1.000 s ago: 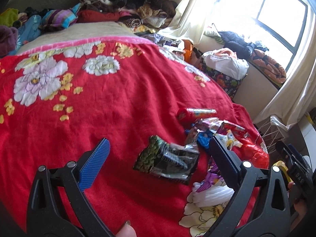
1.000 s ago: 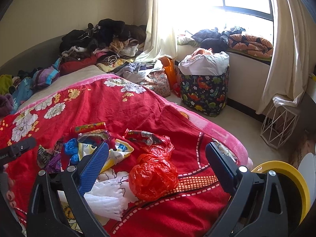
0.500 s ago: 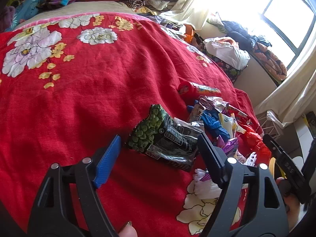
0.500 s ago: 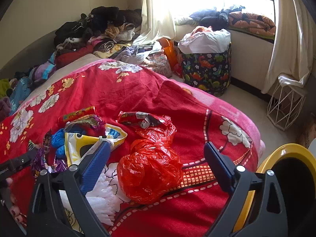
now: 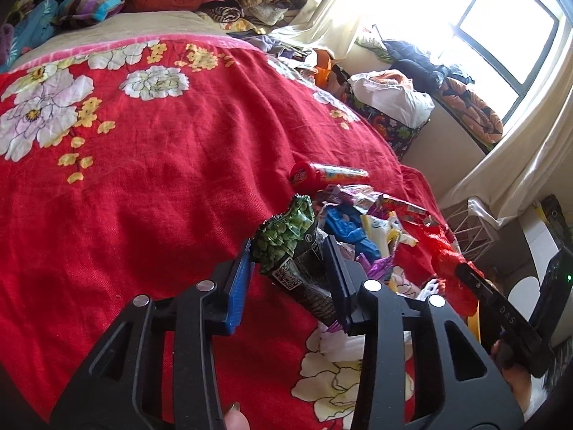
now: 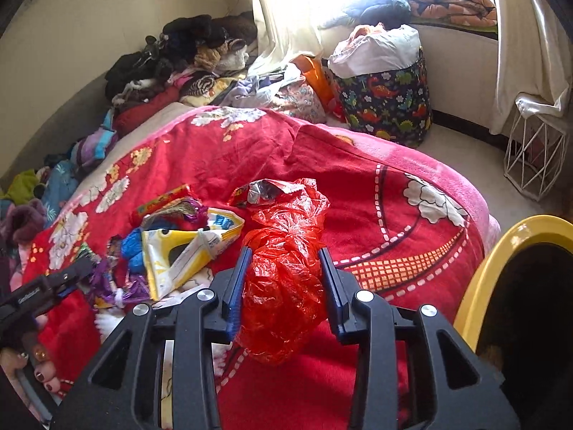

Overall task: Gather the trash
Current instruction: 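Grasp the green snack wrapper with the left tool while the right tool grasps the red plastic bag, then carry both wrappers over the yellow bin and open both tools to drop them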

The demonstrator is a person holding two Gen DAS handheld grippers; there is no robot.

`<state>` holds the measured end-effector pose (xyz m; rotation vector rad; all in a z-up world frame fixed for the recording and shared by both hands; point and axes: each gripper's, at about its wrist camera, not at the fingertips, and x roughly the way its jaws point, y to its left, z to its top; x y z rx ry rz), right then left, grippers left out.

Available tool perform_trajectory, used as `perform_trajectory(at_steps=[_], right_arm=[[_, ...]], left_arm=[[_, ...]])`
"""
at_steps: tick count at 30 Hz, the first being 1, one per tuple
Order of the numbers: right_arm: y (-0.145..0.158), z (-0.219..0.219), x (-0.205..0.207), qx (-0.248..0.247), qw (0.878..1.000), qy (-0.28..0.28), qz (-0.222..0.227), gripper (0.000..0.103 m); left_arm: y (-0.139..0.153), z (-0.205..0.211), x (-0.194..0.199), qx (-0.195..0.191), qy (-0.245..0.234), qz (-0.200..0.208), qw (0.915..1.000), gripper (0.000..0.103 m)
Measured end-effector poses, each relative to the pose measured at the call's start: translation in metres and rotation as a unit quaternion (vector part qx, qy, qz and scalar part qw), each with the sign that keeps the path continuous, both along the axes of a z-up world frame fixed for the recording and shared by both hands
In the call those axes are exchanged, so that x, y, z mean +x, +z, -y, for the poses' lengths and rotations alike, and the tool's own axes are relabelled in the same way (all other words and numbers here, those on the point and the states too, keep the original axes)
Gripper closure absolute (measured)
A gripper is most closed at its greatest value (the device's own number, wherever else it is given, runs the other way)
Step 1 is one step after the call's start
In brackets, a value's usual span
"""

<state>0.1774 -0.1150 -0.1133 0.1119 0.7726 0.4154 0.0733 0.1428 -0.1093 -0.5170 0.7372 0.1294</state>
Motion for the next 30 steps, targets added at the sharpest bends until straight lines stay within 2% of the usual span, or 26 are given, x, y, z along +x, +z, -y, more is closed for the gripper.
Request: perform_trajectory(at_steps=[6, 15, 23, 30], right_arm=[[0.010, 0.013, -0.022, -0.011, 1.000, -0.012, 0.017, 0.068], [0.025, 0.033, -0.037, -0.003, 0.998, -0.036, 0.045, 0.070], [0.044, 0.039, -0.048, 0.010, 0.997, -0.023, 0.073, 0.070], [0.055, 0.045, -0.059, 0.019, 0.996, -0.014, 0.087, 0.070]], left_arm=[[0.018, 0.009, 0.001, 0.006, -0.016, 0.024, 0.9996, 0.086], [0.043, 0.022, -0.002, 0.021, -0.032, 0.060, 0.9975, 0.088], [0.069, 0.034, -0.005, 0.031, -0.042, 0.092, 0.9944, 0.088], [0.082, 0.054, -0.004, 0.042, -0.067, 0.105, 0.9913, 0.088]])
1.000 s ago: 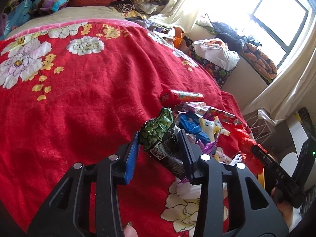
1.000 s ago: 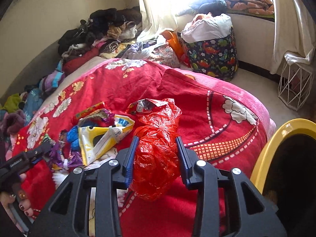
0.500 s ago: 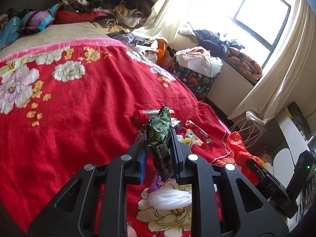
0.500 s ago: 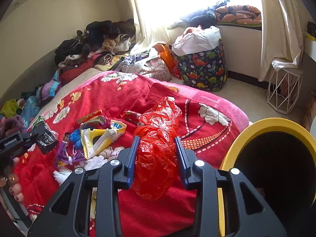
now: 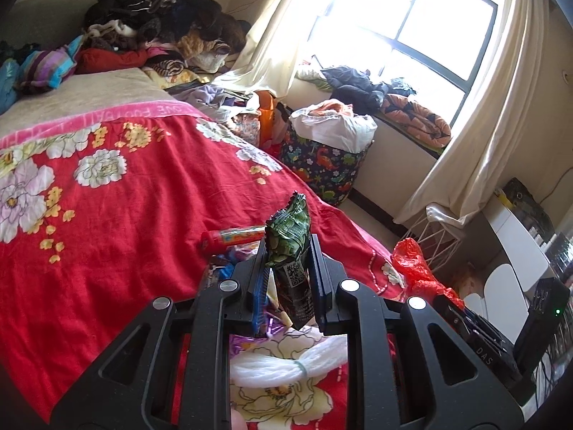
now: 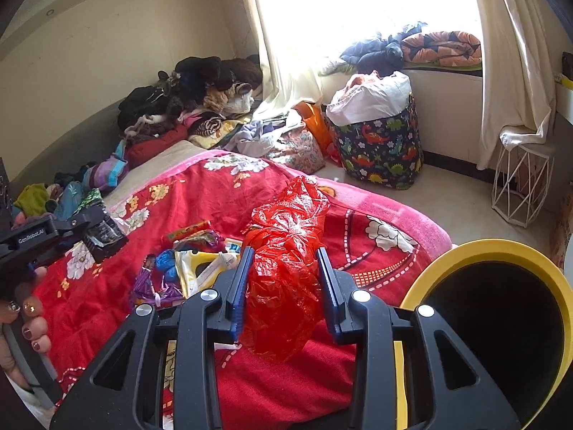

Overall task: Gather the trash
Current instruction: 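Carry both wrappers over the yellow bin and open both tools to drop them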

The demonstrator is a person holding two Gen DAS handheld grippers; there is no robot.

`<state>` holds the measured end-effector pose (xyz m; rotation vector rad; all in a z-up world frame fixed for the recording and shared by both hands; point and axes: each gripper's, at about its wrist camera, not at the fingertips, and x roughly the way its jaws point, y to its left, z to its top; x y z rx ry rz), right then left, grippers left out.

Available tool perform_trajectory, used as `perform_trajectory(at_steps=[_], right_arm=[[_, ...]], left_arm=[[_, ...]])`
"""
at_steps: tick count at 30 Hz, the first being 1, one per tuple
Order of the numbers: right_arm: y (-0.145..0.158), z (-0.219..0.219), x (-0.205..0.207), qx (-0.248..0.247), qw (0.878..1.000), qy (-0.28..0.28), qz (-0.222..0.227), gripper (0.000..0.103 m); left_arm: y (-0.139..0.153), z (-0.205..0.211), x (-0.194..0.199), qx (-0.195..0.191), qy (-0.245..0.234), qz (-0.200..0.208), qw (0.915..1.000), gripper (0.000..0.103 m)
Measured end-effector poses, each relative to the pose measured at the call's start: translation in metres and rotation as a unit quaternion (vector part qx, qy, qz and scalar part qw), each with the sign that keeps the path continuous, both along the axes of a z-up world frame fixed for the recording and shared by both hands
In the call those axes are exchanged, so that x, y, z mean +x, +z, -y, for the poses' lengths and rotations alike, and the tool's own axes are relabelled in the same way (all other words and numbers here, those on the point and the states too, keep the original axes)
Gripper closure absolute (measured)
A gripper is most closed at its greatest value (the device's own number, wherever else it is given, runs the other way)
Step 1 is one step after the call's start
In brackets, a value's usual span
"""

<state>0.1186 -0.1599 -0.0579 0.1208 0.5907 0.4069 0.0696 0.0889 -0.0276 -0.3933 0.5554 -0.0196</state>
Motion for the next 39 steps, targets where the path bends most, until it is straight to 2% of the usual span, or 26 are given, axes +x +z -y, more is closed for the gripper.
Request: perform_trajectory(at_steps=[12, 27, 39], right_arm=[[0.012, 0.019, -0.020, 0.007, 1.000, -0.007, 0.018, 0.070], [0.016, 0.061, -0.040, 0.005, 0.999, -0.045, 0.029, 0.070], [0.017, 0.096, -0.049, 0.008, 0.996, -0.086, 0.034, 0.070]], left_arm=[[0.008, 0.048, 0.004, 0.019, -0.051, 0.008, 0.9985, 0.088], [0.009, 0.113, 0.009, 0.039, -0.115, 0.014, 0.9925, 0.088], [0.008, 0.149, 0.015, 0.042, -0.148, 0.020, 0.9879, 0.088]])
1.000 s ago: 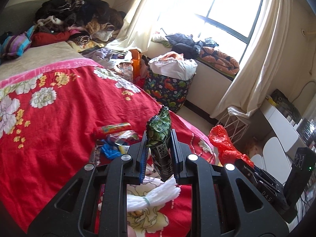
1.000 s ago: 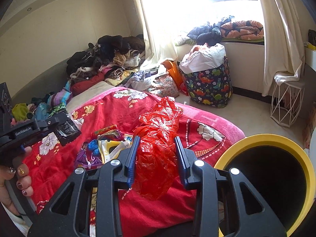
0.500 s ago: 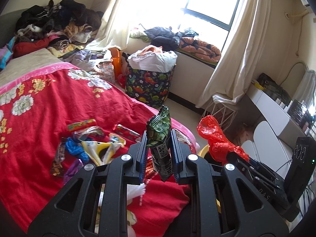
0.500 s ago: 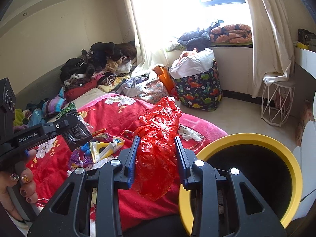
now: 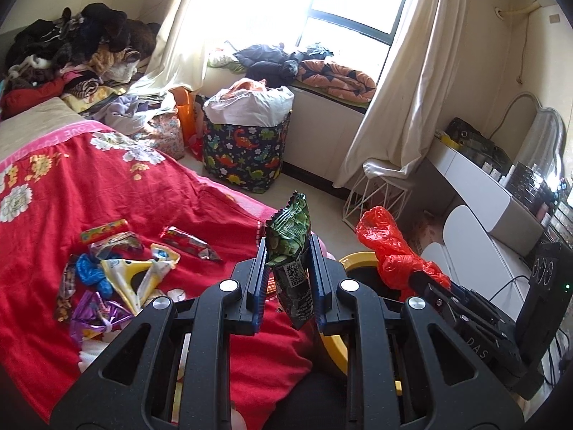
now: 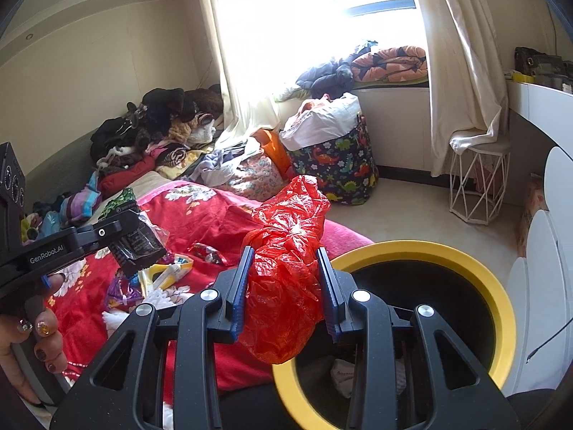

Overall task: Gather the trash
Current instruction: 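Carry both wrappers over the yellow bin and open both tools to drop them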

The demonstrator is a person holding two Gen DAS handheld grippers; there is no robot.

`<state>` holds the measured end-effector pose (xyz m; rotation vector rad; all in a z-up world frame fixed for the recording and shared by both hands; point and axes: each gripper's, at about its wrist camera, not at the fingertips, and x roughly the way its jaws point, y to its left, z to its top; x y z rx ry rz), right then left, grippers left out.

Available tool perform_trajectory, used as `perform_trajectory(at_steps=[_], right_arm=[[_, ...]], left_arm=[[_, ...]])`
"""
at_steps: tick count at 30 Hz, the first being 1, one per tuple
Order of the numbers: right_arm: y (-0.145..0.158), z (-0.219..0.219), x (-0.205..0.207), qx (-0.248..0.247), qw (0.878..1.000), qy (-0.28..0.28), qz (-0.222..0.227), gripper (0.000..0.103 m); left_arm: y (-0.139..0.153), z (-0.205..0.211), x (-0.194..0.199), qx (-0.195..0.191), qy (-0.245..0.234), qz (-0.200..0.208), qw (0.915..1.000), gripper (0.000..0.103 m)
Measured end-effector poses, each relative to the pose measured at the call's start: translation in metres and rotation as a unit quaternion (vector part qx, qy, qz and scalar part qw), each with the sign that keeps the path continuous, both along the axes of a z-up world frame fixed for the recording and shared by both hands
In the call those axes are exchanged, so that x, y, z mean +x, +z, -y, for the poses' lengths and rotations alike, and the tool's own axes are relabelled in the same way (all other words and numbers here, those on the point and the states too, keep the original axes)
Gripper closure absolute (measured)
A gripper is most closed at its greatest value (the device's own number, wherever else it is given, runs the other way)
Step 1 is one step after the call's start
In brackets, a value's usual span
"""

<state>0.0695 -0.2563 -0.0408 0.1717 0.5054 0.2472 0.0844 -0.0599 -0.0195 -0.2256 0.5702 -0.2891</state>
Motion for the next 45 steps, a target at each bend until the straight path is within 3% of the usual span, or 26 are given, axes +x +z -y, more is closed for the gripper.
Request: perform_trajectory(at_steps=[27, 45], right_arm=[[-0.007, 0.053, -0.013, 0.006, 0.997, -0.073, -0.002, 0.070], [-0.019, 0.080, -0.019, 0.008, 0.994, -0.104, -0.021, 0.070]], left_arm=[[0.001, 0.061, -0.003, 0.018, -0.061, 0.008, 0.9979, 0.088], [-0.014, 0.097, -0.001, 0.031, -0.094, -0.005, 0.9951, 0.088]])
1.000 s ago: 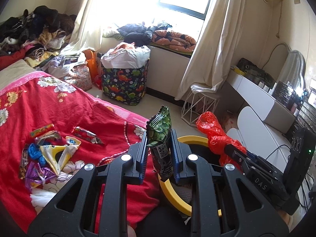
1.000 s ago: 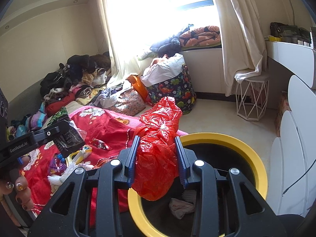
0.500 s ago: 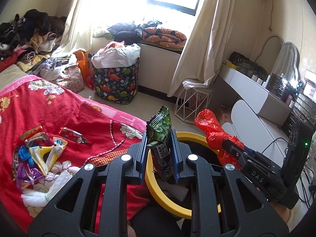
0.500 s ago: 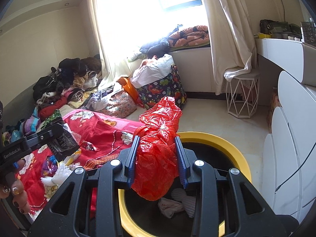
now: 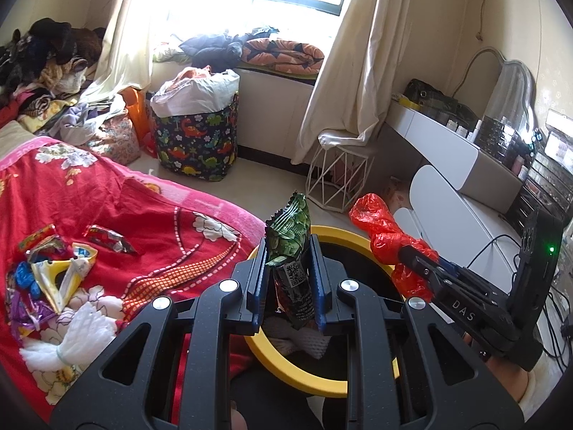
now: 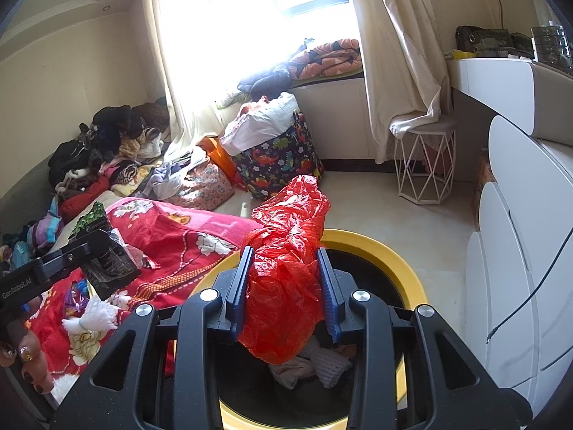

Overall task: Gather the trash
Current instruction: 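Carry both wrappers over the yellow bin and open both tools to drop them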

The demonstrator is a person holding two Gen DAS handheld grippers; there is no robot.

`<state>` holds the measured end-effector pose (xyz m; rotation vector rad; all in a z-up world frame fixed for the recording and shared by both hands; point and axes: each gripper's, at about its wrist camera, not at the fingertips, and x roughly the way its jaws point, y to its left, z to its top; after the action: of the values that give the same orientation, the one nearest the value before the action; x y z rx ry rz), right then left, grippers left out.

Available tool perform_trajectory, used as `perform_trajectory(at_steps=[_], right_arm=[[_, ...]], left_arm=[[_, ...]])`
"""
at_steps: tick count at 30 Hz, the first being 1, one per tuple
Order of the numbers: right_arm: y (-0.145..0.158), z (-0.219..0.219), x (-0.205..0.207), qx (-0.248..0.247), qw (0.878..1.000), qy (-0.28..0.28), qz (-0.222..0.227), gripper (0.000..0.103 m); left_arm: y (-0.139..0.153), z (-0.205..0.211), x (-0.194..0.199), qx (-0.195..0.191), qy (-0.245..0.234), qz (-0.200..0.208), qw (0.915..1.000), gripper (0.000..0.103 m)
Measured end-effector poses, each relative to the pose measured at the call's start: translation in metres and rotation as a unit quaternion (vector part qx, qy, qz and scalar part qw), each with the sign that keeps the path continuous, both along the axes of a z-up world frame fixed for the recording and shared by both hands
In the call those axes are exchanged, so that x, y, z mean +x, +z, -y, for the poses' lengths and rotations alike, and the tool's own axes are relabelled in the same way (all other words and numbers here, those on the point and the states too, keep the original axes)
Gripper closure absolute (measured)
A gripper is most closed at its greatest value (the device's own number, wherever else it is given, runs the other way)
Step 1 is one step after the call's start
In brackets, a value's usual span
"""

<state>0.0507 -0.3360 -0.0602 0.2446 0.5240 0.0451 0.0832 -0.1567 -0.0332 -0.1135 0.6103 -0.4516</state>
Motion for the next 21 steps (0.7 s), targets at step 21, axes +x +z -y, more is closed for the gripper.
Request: perform_trajectory(at_steps=[21], right_arm=[[-0.024, 0.023, 0.010, 0.032, 0.999, -0.018, -0.038, 0.069]], left_arm=[[-0.030, 0.037, 0.031, 0.020, -0.042, -0.031, 0.9985, 0.088]])
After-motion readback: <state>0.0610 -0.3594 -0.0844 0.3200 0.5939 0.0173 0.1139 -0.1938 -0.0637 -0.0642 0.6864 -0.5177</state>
